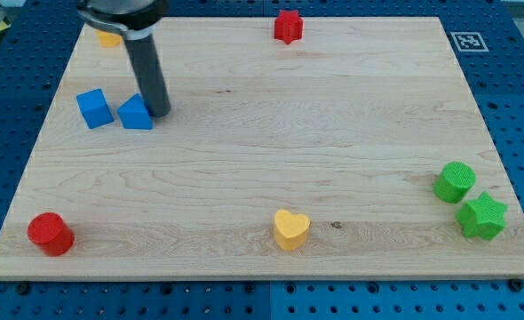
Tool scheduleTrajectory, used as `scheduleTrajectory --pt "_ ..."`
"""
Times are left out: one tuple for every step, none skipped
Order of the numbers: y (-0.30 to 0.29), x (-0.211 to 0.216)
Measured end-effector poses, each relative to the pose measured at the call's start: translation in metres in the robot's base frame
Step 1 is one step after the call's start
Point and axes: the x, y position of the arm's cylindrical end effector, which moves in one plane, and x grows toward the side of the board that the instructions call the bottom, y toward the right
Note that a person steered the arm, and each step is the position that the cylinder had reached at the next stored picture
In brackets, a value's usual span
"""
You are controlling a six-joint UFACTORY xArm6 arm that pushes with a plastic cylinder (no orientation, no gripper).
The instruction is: Slide the red star towards bottom left
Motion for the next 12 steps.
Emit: scheduleTrajectory --pt "-0.010 0.000" --pt "0.017 -0.031" --pt "0.025 -0.098" --pt "0.025 -0.167" --pt "0.064 -0.203" --pt "0.161 -0.202" --pt "0.250 -0.201" --pt "0.254 -0.185" --pt "0.248 -0.156" --pt "0.246 -0.120" --pt "0.244 -0.082" --pt "0.234 -0.047"
